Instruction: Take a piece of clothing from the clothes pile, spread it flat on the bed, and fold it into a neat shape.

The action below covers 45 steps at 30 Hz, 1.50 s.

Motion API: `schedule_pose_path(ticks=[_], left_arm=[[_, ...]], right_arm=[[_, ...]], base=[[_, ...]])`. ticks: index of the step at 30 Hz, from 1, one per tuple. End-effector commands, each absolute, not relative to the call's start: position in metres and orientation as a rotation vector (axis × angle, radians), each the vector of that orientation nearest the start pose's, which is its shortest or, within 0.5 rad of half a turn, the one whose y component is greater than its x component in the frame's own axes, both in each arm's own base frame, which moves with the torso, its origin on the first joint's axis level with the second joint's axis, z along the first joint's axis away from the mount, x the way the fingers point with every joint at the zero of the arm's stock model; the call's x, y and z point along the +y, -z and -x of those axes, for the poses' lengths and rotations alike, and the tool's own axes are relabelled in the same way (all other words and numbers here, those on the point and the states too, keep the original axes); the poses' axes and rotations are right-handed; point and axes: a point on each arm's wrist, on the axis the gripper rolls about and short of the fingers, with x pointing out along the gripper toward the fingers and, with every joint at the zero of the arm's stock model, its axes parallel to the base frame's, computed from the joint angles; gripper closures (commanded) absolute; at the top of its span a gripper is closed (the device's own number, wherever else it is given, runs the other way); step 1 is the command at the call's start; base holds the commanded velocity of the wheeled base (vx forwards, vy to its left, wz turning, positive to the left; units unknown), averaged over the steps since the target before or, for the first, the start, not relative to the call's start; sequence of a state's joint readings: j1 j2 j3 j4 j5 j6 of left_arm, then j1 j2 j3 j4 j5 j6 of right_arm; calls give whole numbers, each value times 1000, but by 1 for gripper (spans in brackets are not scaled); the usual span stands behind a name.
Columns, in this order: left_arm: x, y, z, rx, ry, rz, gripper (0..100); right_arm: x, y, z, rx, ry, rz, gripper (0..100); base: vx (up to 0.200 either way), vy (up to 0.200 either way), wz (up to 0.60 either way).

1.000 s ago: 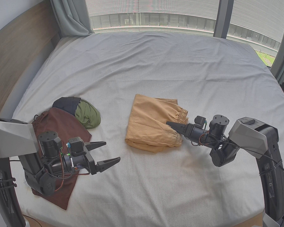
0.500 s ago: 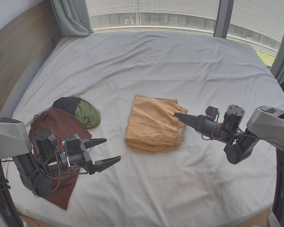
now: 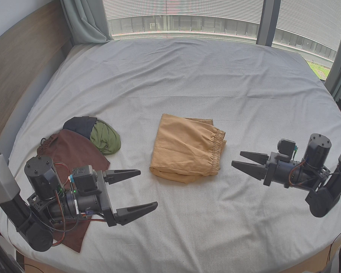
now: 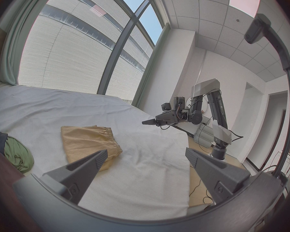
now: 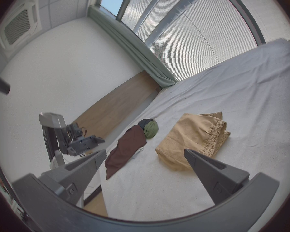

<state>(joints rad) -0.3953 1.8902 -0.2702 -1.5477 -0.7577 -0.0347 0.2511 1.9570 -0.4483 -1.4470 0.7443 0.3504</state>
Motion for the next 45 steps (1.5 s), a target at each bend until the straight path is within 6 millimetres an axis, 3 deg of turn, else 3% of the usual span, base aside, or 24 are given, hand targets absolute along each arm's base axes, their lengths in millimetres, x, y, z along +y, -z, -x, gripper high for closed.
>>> schedule_pose_path(ticks=[1, 5, 10, 17, 23, 28, 32, 39, 41, 42, 45], left_arm=[[-118, -104, -204, 90, 1159, 11, 0], [-115, -96, -189, 134, 1151, -4, 0], [-106, -106, -171, 102, 1134, -9, 0], [-93, -116, -151, 64, 1088, -17, 0], [-75, -123, -145, 86, 835, -14, 0], [-67, -127, -135, 100, 770, -19, 0], [-56, -134, -116, 93, 706, -21, 0], [-34, -132, -83, 135, 601, -28, 0], [-34, -132, -83, 135, 601, -28, 0], [-27, -130, -69, 124, 572, -27, 0], [-21, -130, -55, 88, 550, -28, 0]], right_arm=[[62, -117, -234, 168, -928, -215, 0], [53, -111, -204, 168, -906, -127, 0], [45, -108, -175, 160, -843, -69, 0], [35, -123, -156, 98, -800, -36, 0], [24, -138, -122, 53, -755, -6, 0], [22, -141, -96, 43, -755, -3, 0], [19, -141, -63, 10, -758, 1, 0], [16, -137, -27, -69, -754, 0, 0], [16, -137, -27, -69, -754, 0, 0], [15, -134, -16, -104, -732, 10, 0], [14, -129, -5, -134, -709, 20, 0]], base=[[0, 0, 0], [0, 0, 0], [0, 0, 0], [0, 0, 0], [0, 0, 0], [0, 0, 0], [0, 0, 0], [0, 0, 0], [0, 0, 0], [0, 0, 0], [0, 0, 0]])
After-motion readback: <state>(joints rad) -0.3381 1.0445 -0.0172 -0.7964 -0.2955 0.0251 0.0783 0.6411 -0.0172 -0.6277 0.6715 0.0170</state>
